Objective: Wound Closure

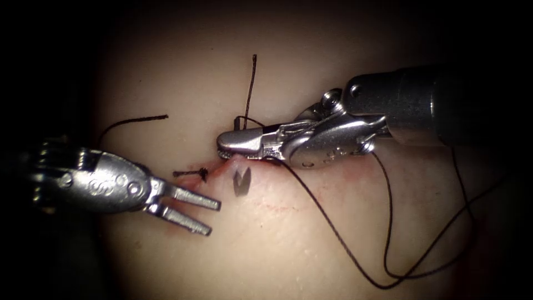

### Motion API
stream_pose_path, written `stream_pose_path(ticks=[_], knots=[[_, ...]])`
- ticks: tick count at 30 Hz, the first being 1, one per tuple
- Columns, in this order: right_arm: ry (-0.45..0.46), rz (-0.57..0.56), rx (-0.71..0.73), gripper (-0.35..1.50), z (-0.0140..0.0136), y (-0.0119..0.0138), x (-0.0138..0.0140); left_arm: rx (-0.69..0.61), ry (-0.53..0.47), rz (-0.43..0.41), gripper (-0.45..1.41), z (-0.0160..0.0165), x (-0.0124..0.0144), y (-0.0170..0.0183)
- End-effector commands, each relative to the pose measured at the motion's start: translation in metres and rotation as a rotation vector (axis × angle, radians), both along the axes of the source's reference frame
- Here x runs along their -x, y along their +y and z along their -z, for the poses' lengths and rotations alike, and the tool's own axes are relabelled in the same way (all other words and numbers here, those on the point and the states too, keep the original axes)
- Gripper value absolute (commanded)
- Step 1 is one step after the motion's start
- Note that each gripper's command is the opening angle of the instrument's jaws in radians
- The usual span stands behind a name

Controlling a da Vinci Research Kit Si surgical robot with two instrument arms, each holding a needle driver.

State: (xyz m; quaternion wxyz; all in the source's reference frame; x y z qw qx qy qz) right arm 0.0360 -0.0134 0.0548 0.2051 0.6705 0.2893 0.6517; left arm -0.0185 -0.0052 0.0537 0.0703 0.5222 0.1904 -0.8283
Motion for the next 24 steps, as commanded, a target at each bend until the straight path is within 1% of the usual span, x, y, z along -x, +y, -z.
stream_pose_path(ticks=[1, 3, 4, 7, 8, 10, 12, 14, 17, 18, 22, 24], knots=[[0.001, -0.003, 0.000, -0.35, -0.0003, 0.0004, -0.0009, -0.037, 0.019, 0.012, 0.19, -0.0005, 0.0012, -0.0004], [0.001, -0.004, 0.001, -0.35, -0.0003, 0.0004, -0.0009, -0.042, 0.012, 0.021, 0.36, -0.0006, 0.0020, -0.0003], [0.001, -0.004, 0.001, -0.35, -0.0003, 0.0003, -0.0009, -0.043, 0.011, 0.025, 0.41, -0.0007, 0.0023, -0.0001], [0.002, -0.001, 0.001, -0.35, -0.0002, 0.0002, -0.0009, -0.029, 0.019, 0.058, 0.47, -0.0006, 0.0023, 0.0003], [0.002, -0.001, 0.001, -0.35, -0.0002, 0.0002, -0.0009, -0.034, 0.029, 0.075, 0.54, -0.0005, 0.0020, 0.0005], [0.003, 0.000, -0.004, -0.35, -0.0002, 0.0001, -0.0009, -0.047, 0.047, 0.084, 0.54, -0.0003, 0.0014, 0.0006], [0.003, 0.000, -0.004, -0.35, -0.0001, 0.0001, -0.0009, -0.089, 0.094, 0.107, 0.56, -0.0001, 0.0006, 0.0006], [0.003, 0.000, -0.004, -0.35, -0.0001, 0.0001, -0.0009, -0.126, 0.148, 0.121, 0.49, 0.0003, -0.0003, 0.0007], [0.005, 0.003, -0.010, -0.35, -0.0001, 0.0000, -0.0009, -0.171, 0.207, 0.130, 0.49, 0.0005, -0.0010, 0.0009], [0.005, 0.003, -0.010, -0.35, -0.0001, 0.0000, -0.0009, -0.175, 0.216, 0.135, 0.47, 0.0006, -0.0011, 0.0009], [0.006, 0.006, -0.009, -0.35, -0.0001, 0.0000, -0.0010, -0.189, 0.225, 0.155, 0.59, 0.0007, -0.0006, 0.0018], [0.006, 0.006, -0.009, -0.35, 0.0000, 0.0000, -0.0010, -0.177, 0.227, 0.182, 0.64, 0.0005, 0.0000, 0.0022]])
